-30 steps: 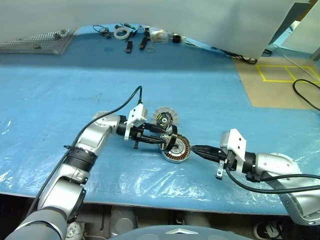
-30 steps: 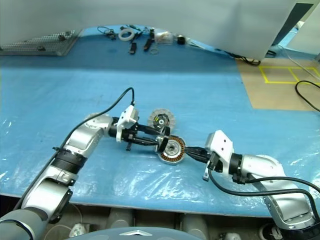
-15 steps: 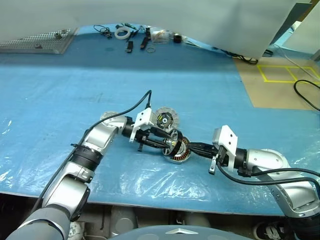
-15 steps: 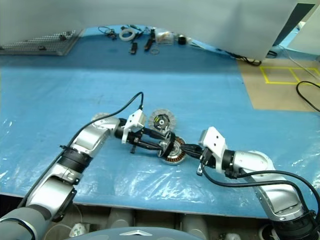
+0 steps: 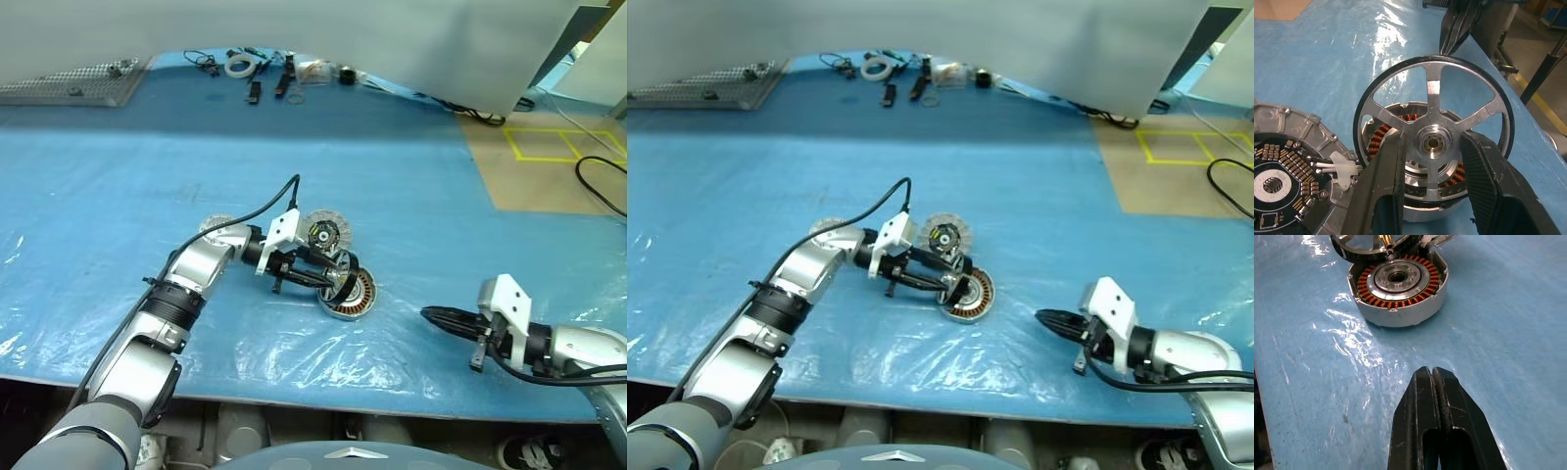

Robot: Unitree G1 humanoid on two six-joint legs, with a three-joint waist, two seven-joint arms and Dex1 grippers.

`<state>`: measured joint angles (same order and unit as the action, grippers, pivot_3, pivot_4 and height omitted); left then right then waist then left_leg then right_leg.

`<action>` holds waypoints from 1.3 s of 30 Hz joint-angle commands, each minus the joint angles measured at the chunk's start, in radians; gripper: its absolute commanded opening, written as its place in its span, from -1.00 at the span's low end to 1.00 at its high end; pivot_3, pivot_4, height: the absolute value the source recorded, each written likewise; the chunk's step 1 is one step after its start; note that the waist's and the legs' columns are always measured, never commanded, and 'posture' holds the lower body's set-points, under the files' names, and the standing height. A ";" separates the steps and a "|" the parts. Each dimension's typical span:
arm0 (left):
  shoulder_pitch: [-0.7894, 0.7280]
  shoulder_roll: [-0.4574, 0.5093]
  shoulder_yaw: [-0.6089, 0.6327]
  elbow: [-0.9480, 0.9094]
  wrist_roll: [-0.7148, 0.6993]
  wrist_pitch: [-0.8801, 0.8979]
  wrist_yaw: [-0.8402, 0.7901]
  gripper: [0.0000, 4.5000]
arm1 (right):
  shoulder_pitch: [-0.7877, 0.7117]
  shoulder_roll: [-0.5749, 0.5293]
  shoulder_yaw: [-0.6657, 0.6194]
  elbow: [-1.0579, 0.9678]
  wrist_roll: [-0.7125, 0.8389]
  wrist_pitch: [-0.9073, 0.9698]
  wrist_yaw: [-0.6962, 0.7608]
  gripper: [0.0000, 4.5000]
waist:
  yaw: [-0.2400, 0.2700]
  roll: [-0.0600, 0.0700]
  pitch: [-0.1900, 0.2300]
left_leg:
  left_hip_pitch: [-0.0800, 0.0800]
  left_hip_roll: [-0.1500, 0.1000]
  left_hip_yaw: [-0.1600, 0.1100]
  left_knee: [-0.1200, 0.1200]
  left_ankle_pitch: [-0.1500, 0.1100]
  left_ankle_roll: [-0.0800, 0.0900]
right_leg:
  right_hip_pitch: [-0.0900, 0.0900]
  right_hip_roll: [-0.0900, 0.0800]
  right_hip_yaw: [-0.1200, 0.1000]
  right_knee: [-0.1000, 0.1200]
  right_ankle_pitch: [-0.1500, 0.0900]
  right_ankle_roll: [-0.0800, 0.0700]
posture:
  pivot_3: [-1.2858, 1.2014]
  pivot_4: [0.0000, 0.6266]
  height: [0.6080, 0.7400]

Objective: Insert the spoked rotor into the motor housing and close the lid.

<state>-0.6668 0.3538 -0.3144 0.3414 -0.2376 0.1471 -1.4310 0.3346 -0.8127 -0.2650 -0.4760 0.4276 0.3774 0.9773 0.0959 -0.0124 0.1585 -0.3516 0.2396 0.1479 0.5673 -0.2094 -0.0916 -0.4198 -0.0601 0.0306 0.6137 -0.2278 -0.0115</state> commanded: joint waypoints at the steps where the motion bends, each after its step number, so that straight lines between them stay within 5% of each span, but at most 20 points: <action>1: -0.016 -0.001 0.002 -0.004 0.000 -0.016 -0.011 -0.41 | -0.004 0.011 -0.042 -0.027 0.039 -0.013 -0.001 -1.00 | 0.001 0.000 0.000 | 0.000 0.000 0.000 0.001 0.000 0.000 | 0.000 0.000 0.000 0.000 -0.001 -0.001 | 0.03 -0.52 1.00; 39: -0.034 0.007 -0.014 0.026 0.054 -0.022 -0.010 -0.41 | -0.072 0.014 0.011 -0.103 0.056 0.066 -0.070 -1.00 | 0.002 0.000 0.000 | 0.000 0.000 0.000 0.001 0.000 0.000 | 0.001 0.000 0.000 -0.001 0.000 0.000 | 0.03 -0.52 1.00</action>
<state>-0.6966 0.3541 -0.3170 0.3693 -0.1974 0.1355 -1.4394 0.2731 -0.7981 -0.2510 -0.5615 0.4831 0.4539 0.9126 0.0983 -0.0121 0.1584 -0.3513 0.2393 0.1479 0.5681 -0.2093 -0.0916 -0.4191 -0.0601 0.0306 0.6124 -0.2278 -0.0115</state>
